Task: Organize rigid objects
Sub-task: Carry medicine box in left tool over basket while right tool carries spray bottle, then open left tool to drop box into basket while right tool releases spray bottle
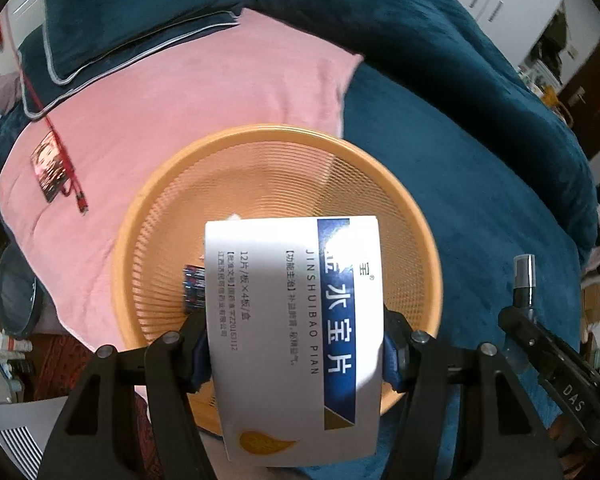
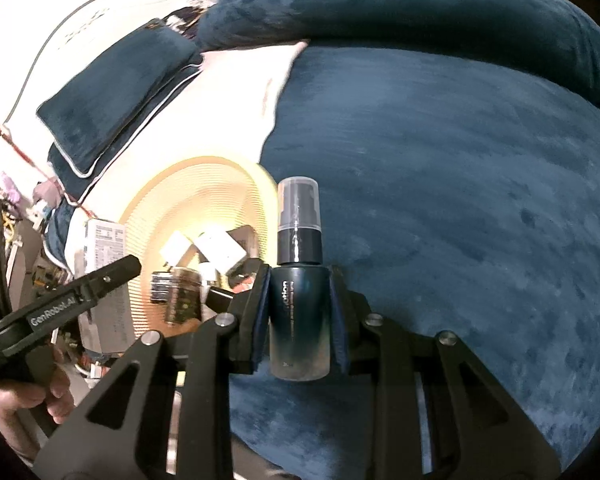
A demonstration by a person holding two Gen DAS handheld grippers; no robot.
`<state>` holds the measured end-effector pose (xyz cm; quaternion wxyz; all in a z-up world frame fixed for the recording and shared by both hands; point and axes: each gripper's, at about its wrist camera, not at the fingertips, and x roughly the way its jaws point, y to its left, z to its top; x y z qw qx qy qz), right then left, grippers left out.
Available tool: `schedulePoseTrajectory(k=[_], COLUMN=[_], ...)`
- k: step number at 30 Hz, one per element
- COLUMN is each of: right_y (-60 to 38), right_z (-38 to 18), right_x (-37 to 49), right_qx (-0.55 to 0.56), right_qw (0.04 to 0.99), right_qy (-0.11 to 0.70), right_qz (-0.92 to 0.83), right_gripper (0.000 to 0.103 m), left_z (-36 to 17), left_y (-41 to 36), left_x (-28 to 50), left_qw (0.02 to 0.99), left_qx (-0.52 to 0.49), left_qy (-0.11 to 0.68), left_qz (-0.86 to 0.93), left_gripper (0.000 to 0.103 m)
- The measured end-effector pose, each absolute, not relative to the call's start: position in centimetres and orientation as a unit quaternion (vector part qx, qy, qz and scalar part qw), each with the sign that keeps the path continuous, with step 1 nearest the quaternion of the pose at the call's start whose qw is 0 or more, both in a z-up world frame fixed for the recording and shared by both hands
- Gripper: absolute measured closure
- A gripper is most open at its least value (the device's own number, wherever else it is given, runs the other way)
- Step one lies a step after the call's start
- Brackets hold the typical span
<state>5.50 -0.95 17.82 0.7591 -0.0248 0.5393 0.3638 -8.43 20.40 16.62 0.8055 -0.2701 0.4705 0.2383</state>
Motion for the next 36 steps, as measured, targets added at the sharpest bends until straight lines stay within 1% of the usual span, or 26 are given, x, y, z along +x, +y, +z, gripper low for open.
schedulePoseTrajectory(k=[8,14,15,16,17,18,19,21,23,25,27,36], right_y=[4.2,6.7,6.9,6.9,6.7,6.4,6.0,5.4,4.8,4.7,4.5,4.2], right_z=[17.5,17.3,17.3,17.2,17.2,17.3,17.5,17.6,17.6,17.4,17.4,17.2], right_x=[5.1,5.2,5.2,5.2,5.2,5.1,5.0,5.0,5.0,5.2,5.1,4.4], right_qx=[-0.05,-0.057,-0.063,-0.065,-0.066,-0.063,-0.059,-0.058,-0.059,-0.062,-0.066,-0.07], right_qw=[0.739,0.732,0.734,0.735,0.736,0.74,0.744,0.75,0.751,0.75,0.75,0.75], right_qy=[0.537,0.532,0.531,0.532,0.532,0.529,0.523,0.518,0.518,0.52,0.519,0.518], right_qz=[0.404,0.422,0.418,0.416,0.413,0.411,0.412,0.409,0.405,0.403,0.403,0.404], right_gripper=[0.075,0.074,0.072,0.059,0.05,0.033,0.022,0.016,0.013,0.003,0.0,0.0], left_z=[16.0,15.6,15.5,15.2,14.9,14.8,14.6,14.4,14.2,14.2,14.3,14.4], left_y=[23.9,24.9,24.9,24.9,25.0,25.0,24.9,24.8,24.7,24.5,24.4,24.3], left_x=[-8.8,-8.3,-8.3,-8.2,-8.3,-8.4,-8.5,-8.8,-9.1,-9.4,-9.6,-10.2], left_qw=[0.8,0.797,0.796,0.792,0.79,0.788,0.786,0.783,0.782,0.783,0.786,0.788], left_qx=[-0.292,-0.29,-0.289,-0.286,-0.283,-0.279,-0.275,-0.268,-0.262,-0.259,-0.255,-0.266], left_qy=[0.458,0.46,0.463,0.47,0.476,0.479,0.48,0.485,0.488,0.486,0.483,0.478], left_qz=[0.256,0.262,0.262,0.263,0.265,0.269,0.274,0.283,0.287,0.288,0.29,0.282], left_gripper=[0.037,0.036,0.03,0.023,0.013,0.01,0.006,0.004,0.003,0.002,0.001,0.001])
